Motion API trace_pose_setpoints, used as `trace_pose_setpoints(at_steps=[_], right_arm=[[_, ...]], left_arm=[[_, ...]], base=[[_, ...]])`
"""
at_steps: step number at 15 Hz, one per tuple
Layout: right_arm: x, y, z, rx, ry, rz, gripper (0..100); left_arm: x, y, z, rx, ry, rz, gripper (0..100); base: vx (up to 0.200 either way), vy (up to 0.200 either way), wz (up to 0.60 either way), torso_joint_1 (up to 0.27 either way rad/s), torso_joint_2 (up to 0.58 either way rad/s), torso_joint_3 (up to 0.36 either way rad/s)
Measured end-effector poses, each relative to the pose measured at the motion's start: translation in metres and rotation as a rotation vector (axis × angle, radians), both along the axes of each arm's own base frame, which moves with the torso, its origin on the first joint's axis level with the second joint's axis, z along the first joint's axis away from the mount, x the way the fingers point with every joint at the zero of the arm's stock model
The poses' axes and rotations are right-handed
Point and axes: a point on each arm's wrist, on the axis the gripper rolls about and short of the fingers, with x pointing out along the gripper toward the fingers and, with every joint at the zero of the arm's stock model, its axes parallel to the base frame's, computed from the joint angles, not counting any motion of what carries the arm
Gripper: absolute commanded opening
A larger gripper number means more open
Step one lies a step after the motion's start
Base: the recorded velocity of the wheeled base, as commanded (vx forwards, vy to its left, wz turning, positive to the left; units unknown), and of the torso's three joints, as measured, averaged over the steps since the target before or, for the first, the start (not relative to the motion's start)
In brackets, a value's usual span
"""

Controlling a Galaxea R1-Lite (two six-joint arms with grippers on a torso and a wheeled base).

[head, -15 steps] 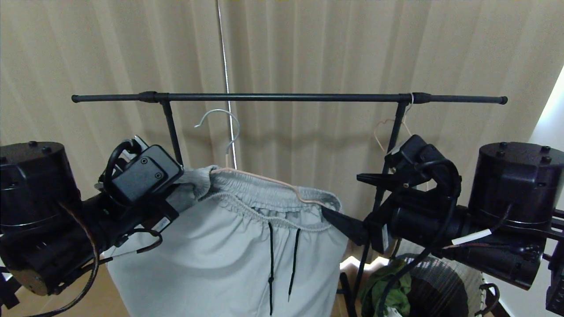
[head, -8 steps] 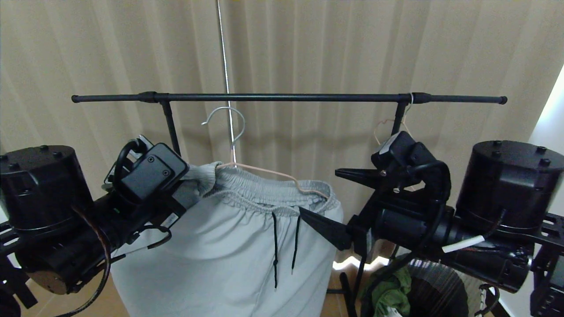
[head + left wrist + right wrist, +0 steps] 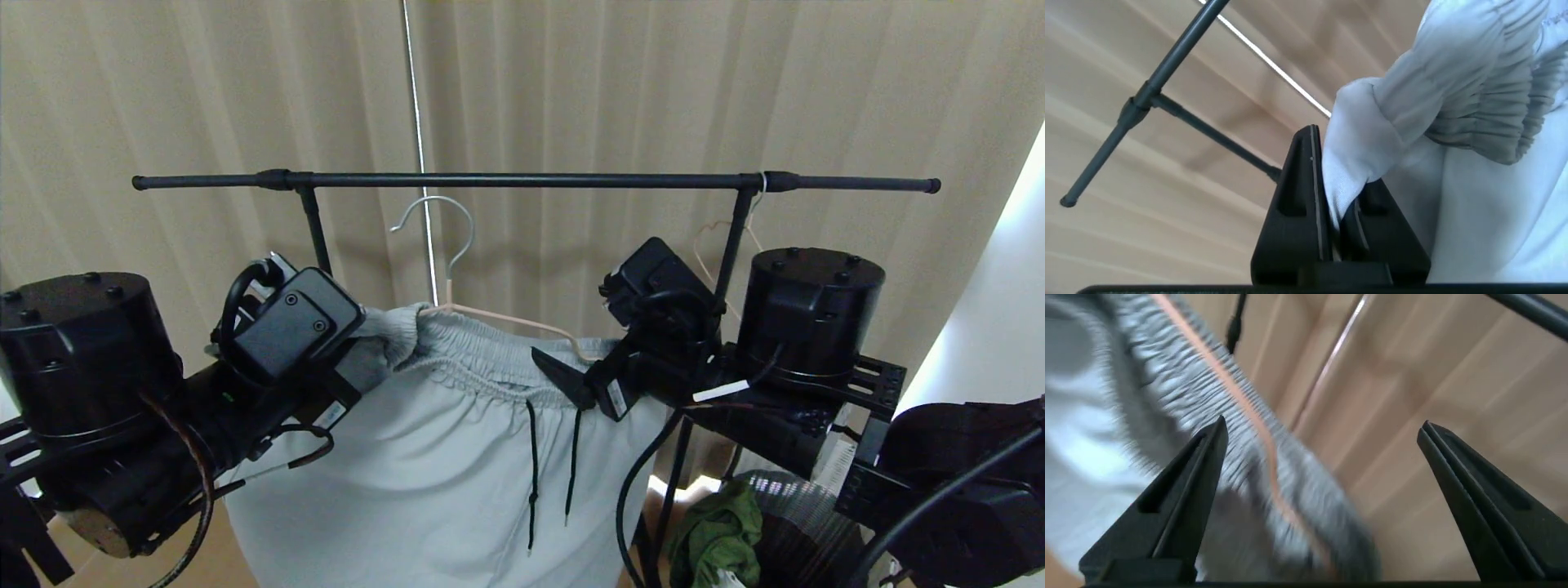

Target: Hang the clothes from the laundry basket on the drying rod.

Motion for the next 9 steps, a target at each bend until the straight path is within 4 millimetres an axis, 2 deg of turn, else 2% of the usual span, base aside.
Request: trace_pose_setpoints(at_steps=[4, 5, 9], right_arm=[[0.0061, 0.0069, -0.0007, -0.017, -0.019, 0.005, 100], [0.0065, 0.0076, -0.0011, -0.018, -0.02, 0.007, 0], [0.0052, 0.0099, -0.0021, -0.019, -0.019, 0.016, 0]], left_arm=[[-0.0026, -0.0035, -0.0008, 0.0, 0.003, -0.019, 0], [-0.0028, -0.0037, -0.001, 0.0, 0.004, -0.021, 0], [-0.0033, -0.0056, 0.0003, -0.003, -0.001, -0.029, 0]], base=[[0.0, 0.0, 0.0, 0.0, 0.0, 0.0], [0.0, 0.0, 0.0, 0.0, 0.0, 0.0], [0.0, 0.0, 0.0, 0.0, 0.0, 0.0]])
